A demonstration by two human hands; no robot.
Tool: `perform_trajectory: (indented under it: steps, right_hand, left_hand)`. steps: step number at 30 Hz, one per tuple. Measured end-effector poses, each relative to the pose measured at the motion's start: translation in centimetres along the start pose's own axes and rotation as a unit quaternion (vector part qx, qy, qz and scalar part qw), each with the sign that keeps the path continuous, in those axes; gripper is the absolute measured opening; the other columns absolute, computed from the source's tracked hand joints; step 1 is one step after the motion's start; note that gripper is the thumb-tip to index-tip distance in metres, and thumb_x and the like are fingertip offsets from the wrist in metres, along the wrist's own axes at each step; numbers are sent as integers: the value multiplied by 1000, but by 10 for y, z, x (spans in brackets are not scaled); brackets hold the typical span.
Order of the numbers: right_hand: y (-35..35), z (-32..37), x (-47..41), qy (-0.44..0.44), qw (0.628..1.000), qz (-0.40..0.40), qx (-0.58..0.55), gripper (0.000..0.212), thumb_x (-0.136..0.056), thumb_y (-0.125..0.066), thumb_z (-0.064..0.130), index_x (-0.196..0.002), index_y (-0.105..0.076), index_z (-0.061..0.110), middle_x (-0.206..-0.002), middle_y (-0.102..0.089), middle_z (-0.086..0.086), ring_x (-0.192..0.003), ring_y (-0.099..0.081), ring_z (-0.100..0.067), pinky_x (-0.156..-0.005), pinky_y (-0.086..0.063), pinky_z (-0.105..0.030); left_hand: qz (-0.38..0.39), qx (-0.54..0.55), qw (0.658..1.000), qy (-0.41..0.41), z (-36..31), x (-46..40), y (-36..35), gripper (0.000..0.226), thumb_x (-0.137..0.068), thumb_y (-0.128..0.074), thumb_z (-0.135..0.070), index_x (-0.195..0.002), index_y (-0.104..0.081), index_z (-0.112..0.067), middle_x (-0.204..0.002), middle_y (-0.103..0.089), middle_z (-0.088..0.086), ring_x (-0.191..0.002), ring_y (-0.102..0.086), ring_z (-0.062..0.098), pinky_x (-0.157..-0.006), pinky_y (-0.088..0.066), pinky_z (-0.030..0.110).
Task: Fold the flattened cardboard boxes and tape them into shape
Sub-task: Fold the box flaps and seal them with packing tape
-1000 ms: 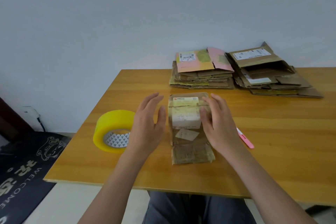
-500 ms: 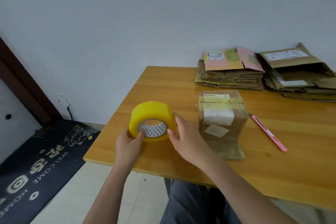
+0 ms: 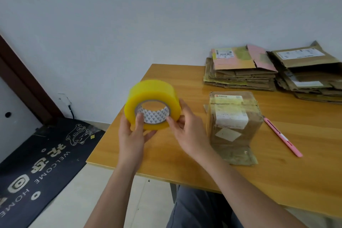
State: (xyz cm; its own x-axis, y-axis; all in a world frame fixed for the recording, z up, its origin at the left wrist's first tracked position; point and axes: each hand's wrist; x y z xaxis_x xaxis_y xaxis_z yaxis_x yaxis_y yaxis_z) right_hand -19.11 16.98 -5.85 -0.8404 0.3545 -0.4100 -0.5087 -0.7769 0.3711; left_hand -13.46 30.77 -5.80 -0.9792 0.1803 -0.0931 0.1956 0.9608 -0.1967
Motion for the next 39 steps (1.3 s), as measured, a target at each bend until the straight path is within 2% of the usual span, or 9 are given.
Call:
perform_trajectory:
  steps: [8,15,18,21,26,31,34,37,39]
  right_hand:
    - [14,9,-12,-10,999,-27,-28,55,-94,-64,23,-143,-44,8,-92,-72,0,-78,-69,-9,-69,-58,-26]
    - [31,17,-31,5,998,-51,-26,61,-90,-70,22,-144,-44,12,-76,-71,3,-68,-68,-5,-59,-51,-11]
    - [35,20,-34,3,998,-59,-26,66,-87,-73,21,-145,-43,11,-69,-67,8,-68,-68,-4,-58,-47,-6]
    - [43,29,-41,23,995,-95,-32,63,-86,-74,23,-142,-48,9,-67,-70,5,-62,-67,-6,-55,-46,-8]
    - [57,42,-61,54,990,-129,-21,60,-85,-75,24,-139,-52,10,-76,-67,12,-67,-64,12,-63,-44,-2]
    - [70,38,-51,3,991,-83,-104,60,-84,-75,21,-139,-52,16,-94,-75,1,-83,-71,1,-73,-51,-10]
    - [83,32,-43,-48,980,-74,-178,46,-92,-67,21,-136,-53,16,-99,-75,2,-90,-72,-9,-80,-57,-25]
    - [99,25,-37,-106,978,-91,-156,34,-98,-57,18,-131,-57,11,-99,-72,1,-88,-72,-9,-82,-59,-27]
    - [106,21,-35,-159,978,-70,-113,34,-98,-56,22,-129,-58,8,-97,-71,1,-85,-71,-8,-82,-59,-29]
  left_hand:
    - [43,-6,999,-26,-23,-13,-12,53,-88,-55,-46,-138,-49,-31,-129,-61,-2,-117,-62,24,-77,-59,37]
    - [18,-8,1000,-10,-22,-23,-31,39,-88,-69,-8,-125,-58,-13,-112,-70,1,-99,-71,18,-74,-59,29]
    - [-2,50,998,27,-15,-22,-40,29,-89,-67,-8,-118,-62,-7,-111,-71,10,-103,-70,26,-75,-58,28]
    - [34,127,991,33,-21,-21,-51,41,-89,-64,-14,-128,-57,-6,-124,-66,15,-113,-65,26,-85,-57,30]
    - [83,195,975,58,-40,-30,-70,45,-94,-58,-18,-137,-50,-8,-132,-61,14,-118,-62,31,-94,-55,40]
    - [71,255,958,108,-40,-28,-84,36,-101,-50,-15,-137,-49,-11,-126,-66,12,-106,-69,31,-87,-58,41]
    - [57,328,932,143,-47,-30,-87,38,-99,-50,-12,-137,-47,-5,-125,-66,15,-106,-68,33,-81,-60,43]
    - [75,363,912,176,-60,-30,-90,33,-100,-49,-14,-130,-49,-2,-121,-67,21,-97,-71,38,-70,-62,37]
    - [89,377,902,190,-70,-29,-95,29,-101,-46,-16,-125,-50,-1,-116,-68,22,-88,-73,37,-74,-61,37]
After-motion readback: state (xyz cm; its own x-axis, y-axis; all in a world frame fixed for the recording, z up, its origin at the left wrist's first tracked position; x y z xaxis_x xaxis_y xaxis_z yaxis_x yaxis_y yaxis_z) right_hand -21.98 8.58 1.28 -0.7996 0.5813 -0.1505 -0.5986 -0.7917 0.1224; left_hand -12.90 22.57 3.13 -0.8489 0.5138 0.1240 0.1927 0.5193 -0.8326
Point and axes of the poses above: each hand's wrist, its own x-axis away from the middle knuckle, its own y-axis out of the back of the hand, z = x × y
